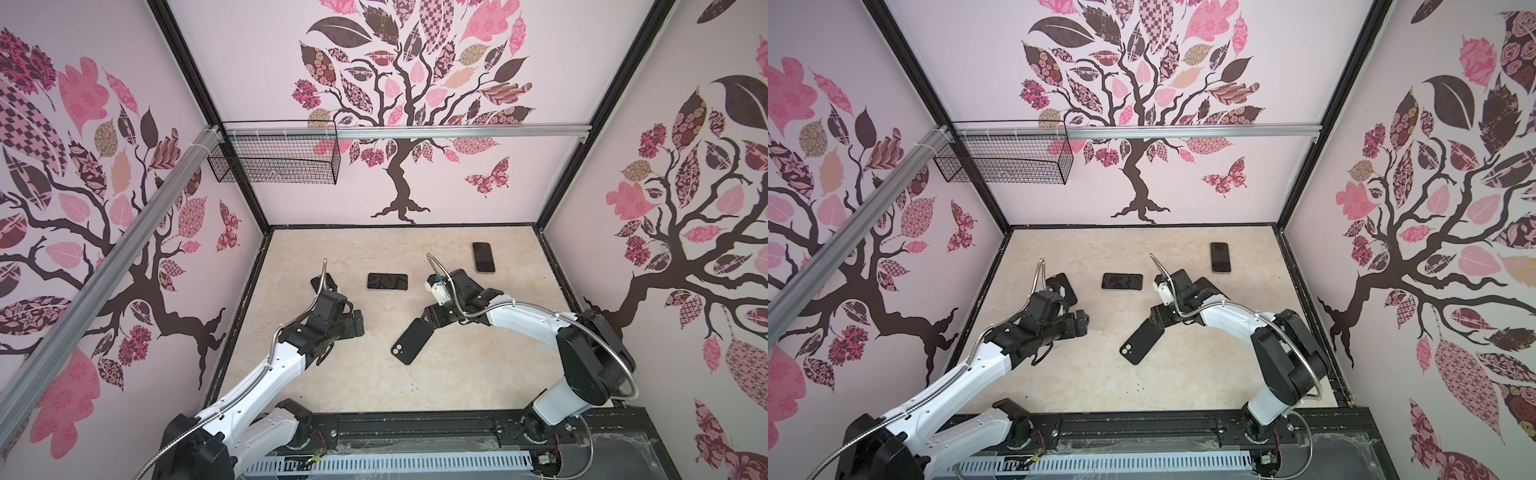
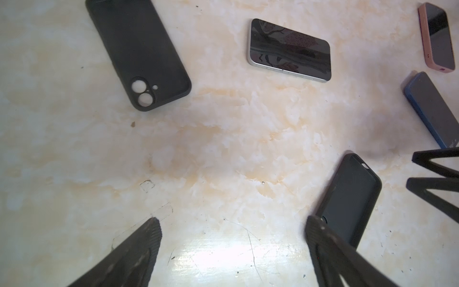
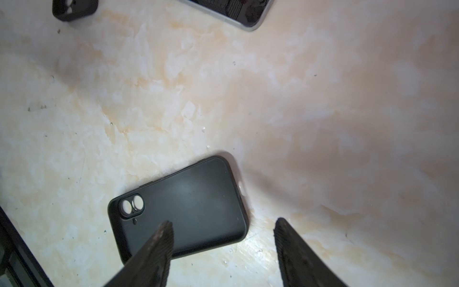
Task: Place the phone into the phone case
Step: 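Grasp the black case's edge with the right gripper while the left arm withdraws, then slide the black case with the right gripper toward the blue-edged phone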
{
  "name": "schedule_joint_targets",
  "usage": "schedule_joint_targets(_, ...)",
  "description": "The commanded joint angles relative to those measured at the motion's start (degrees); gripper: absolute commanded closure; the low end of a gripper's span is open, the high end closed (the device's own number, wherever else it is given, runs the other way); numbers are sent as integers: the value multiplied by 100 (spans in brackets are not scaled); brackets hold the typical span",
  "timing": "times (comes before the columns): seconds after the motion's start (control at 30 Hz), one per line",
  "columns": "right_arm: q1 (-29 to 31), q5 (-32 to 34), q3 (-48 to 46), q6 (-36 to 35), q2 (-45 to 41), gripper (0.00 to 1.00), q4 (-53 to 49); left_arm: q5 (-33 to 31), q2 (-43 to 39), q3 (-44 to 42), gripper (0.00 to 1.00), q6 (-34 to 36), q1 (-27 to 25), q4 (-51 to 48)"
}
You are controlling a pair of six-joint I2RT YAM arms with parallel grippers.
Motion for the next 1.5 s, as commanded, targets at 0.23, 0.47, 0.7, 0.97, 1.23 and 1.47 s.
schedule_joint_targets(0.23, 311, 306, 686, -251, 894, 50, -518, -689, -736, -315, 3, -629, 35, -394)
schedule_joint_targets(0.47, 342, 519, 979, -324, 1295, 59, -674, -709, -982, -429, 3, -696, 43, -428)
schedule_joint_targets(0.7, 345, 631, 1068, -342, 1473, 64, -697, -693, -1056, -465, 3, -735, 49, -390)
schedule_joint_targets(0.97, 346, 731, 1147, -368, 1595, 71, -745, -719, -1249, -535, 3, -771, 48, -345)
schedule_joint_targets(1.23, 355, 784, 1152, -343, 1576, 81, -811, -710, -1237, -547, 3, -769, 49, -307)
schedule_joint_targets(1.47, 344, 960, 1054, -144, 1410, 86, -772, -658, -1163, -561, 3, -750, 44, -253)
